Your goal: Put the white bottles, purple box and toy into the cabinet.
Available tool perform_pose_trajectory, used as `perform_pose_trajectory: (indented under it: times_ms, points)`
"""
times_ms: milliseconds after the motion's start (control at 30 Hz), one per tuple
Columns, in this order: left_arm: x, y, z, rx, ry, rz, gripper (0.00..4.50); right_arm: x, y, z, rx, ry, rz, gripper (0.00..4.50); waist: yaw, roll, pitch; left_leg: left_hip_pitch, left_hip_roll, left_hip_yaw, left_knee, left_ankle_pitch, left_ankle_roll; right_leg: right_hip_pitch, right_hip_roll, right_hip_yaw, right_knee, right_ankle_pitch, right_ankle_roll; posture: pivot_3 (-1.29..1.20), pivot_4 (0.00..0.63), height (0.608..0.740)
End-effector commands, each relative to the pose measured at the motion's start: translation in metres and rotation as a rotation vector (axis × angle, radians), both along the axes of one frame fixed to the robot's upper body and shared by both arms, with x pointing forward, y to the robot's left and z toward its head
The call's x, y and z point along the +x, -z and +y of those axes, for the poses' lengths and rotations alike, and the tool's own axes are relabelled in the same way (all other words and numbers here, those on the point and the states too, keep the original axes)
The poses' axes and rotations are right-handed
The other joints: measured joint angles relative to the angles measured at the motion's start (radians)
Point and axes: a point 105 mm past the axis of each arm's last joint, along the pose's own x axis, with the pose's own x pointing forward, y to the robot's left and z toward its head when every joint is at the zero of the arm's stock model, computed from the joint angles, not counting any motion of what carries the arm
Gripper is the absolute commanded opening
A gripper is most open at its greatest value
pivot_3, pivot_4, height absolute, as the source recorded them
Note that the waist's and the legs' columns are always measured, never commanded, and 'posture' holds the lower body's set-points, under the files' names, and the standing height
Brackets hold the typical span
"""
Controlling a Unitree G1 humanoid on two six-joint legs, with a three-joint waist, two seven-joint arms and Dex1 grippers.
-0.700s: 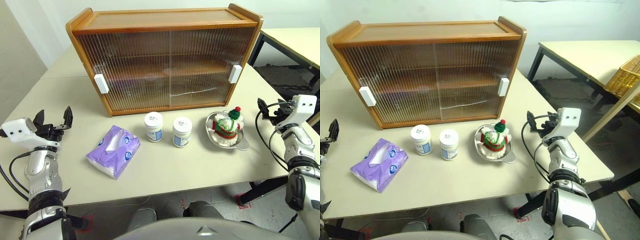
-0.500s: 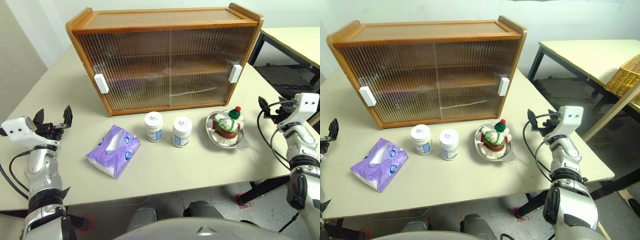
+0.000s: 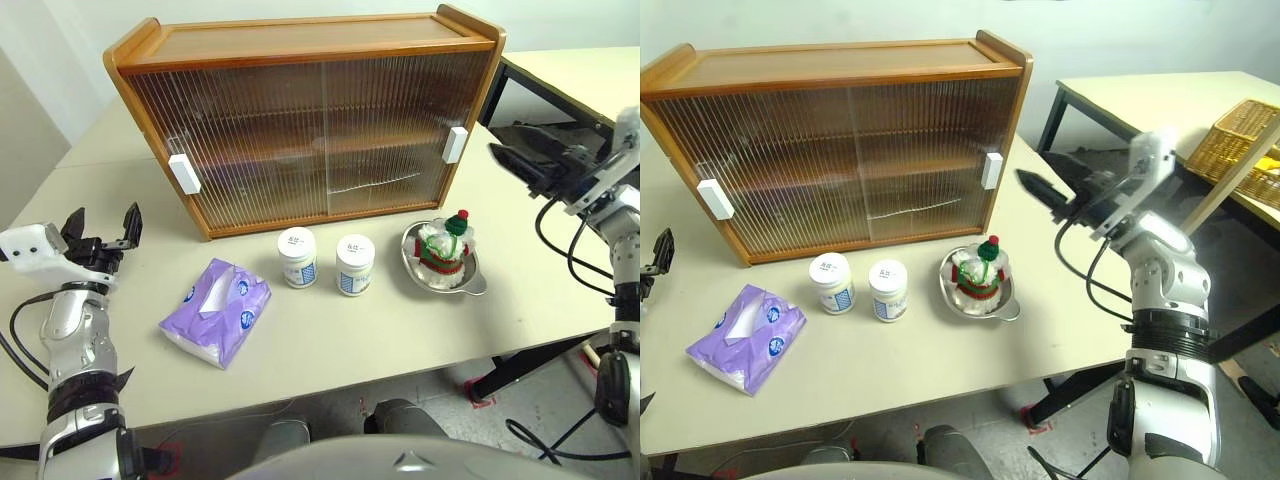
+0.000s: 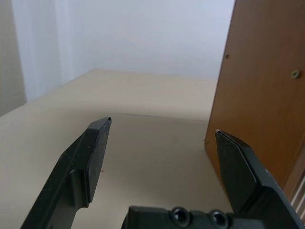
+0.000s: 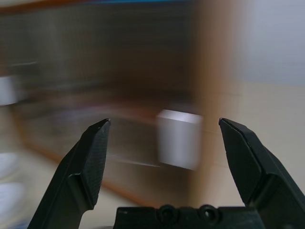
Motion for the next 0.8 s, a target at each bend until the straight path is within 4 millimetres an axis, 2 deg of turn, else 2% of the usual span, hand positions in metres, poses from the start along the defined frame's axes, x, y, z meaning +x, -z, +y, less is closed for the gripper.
perform_pose_trajectory:
  times_ms: [33,100,233,433,533,800]
  points:
    - [-0.006,-0.006,0.007,0.000,0.001,0.012,4.49,-0.033,-0.001,0.045,-0.059,-0.290,0.090,4.50,0.001,0.000,0.000,0.000,-0.001,0.000,0.001,0.000,0.000,0.000,0.000,-0.001,0.000,0.000,0.000,-0.07,0.000,0.740]
    - [-0.009,-0.005,0.008,-0.010,0.004,0.025,4.49,-0.047,0.001,0.059,-0.084,-0.387,0.121,4.50,0.003,0.000,0.000,0.000,-0.002,0.001,0.002,-0.001,-0.001,0.000,0.000,-0.003,0.000,-0.001,0.000,-0.06,0.000,0.740]
    - [-0.013,-0.006,0.005,-0.014,0.029,0.036,4.49,-0.061,0.004,0.074,-0.103,-0.497,0.164,4.50,0.014,-0.001,0.000,0.001,-0.004,0.002,0.007,-0.002,-0.003,0.001,0.000,-0.004,0.000,-0.001,0.000,-0.03,0.000,0.740]
    - [-0.012,-0.015,-0.011,-0.033,0.119,0.041,4.49,-0.060,0.014,0.082,-0.156,-0.521,0.142,4.50,0.042,-0.003,-0.001,0.001,-0.004,0.002,0.009,-0.003,-0.004,0.000,0.000,-0.002,0.000,-0.001,-0.001,0.00,0.000,0.740]
    - [-0.009,-0.020,-0.023,-0.059,0.179,0.041,3.89,-0.048,0.021,0.078,-0.206,-0.458,0.091,4.50,0.055,-0.003,-0.001,0.001,-0.004,0.001,0.008,-0.004,-0.005,-0.001,0.000,0.000,0.001,0.000,-0.002,0.00,0.000,0.740]
    - [0.003,-0.026,-0.051,-0.073,0.322,0.071,1.00,-0.043,0.026,0.066,-0.214,-0.407,0.070,4.50,0.065,-0.003,-0.001,0.000,-0.002,0.000,0.008,-0.005,-0.008,-0.003,0.000,0.005,0.003,-0.001,-0.005,-0.02,0.000,0.740]
